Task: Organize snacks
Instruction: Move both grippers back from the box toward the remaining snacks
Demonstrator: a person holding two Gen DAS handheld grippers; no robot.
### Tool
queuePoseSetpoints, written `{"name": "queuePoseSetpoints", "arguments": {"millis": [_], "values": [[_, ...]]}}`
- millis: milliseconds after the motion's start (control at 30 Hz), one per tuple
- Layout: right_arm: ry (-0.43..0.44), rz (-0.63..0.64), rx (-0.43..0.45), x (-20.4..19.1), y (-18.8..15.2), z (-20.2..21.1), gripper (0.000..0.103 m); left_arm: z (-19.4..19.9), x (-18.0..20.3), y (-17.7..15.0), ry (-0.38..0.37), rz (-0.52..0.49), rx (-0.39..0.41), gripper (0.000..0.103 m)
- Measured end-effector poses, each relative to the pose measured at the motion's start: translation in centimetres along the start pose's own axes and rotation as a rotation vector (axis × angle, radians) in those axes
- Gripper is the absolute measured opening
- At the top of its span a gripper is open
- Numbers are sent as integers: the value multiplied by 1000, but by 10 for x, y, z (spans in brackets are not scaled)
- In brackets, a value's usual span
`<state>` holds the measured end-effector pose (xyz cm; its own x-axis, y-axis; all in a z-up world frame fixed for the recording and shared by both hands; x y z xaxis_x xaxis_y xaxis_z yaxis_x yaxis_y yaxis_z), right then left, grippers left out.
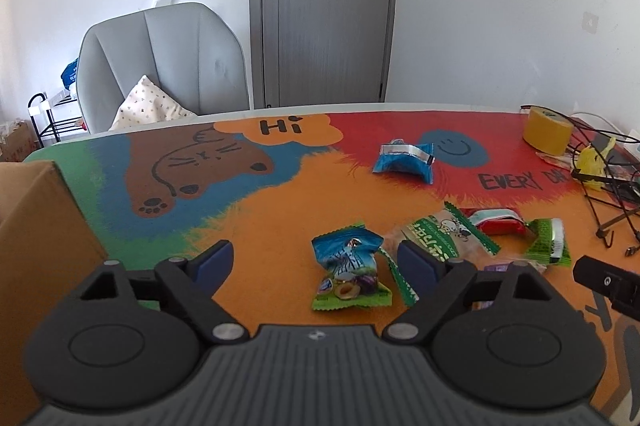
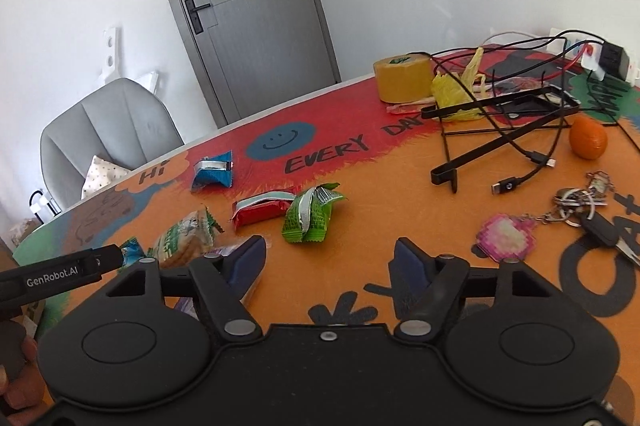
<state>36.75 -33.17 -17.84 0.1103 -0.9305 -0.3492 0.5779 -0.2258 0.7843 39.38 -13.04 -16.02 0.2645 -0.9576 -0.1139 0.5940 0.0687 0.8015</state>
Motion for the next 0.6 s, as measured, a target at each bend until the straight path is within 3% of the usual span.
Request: {"name": "queuePoseSetpoints", "arguments": {"millis": [167,400,500,533,600], "values": [[-1,-1,-9,3,7,-19,69,-18,7,-3,-9,4,-45,72],[-2,5,-22,4,15,-43,68,-36,13,-5,-25,14,-84,63],[-4,-1,-30,6,14,-51,64,-36,16,-7,-19,-12,-63,60],[-7,1,-32,6,13,-53,63,-35,15,-7,-16,-16,-56,57],[-8,5,-37,6,12,-57,59,-34,14,-7,-13,-13,-53,41]]}}
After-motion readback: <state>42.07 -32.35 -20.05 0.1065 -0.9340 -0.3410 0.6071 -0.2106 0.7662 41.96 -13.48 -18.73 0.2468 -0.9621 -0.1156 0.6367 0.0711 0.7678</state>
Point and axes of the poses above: each gripper's, at about its wrist camera, not at the fingertips, and z roughly against the way its jaws point, x to its right, y to its top, the point moved 10 cm from there along -z, roughly the way its jaws point, and after that the axes turned 12 degrees about y, right-handed, at the moved point
